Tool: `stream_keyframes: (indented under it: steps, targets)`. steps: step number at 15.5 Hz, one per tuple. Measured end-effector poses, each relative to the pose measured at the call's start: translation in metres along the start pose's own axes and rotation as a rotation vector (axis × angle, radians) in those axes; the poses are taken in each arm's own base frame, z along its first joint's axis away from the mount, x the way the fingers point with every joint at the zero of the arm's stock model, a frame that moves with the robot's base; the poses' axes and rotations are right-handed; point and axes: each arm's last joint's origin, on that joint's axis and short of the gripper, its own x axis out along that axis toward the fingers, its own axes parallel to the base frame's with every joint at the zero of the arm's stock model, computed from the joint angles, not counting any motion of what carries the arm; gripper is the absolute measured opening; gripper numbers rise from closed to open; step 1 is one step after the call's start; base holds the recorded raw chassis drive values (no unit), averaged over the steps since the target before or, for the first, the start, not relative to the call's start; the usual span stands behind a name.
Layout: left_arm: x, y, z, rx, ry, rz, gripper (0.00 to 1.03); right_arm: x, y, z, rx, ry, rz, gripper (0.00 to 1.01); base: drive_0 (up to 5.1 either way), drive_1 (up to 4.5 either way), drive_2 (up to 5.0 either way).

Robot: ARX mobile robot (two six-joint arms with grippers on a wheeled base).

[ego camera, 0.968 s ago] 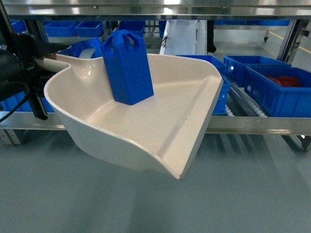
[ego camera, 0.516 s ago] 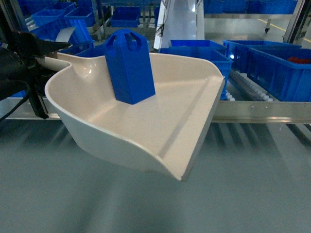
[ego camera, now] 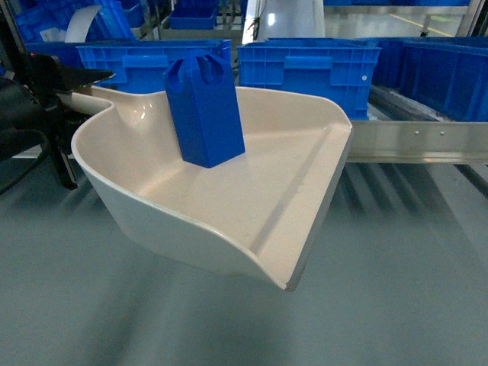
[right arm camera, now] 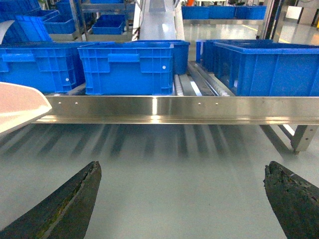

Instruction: Place part in tray to right shelf

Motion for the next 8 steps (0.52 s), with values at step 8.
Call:
stream_keyframes:
  steps: [8]
  targets:
    - [0.0005, -0.0005, -0.0014, 0.002, 0.005, -0.005, 0.12, 0.0, 0.0, 0.0003, 0.0, -0.003, 0.0, 0.98, 3.0, 1.76, -5.0]
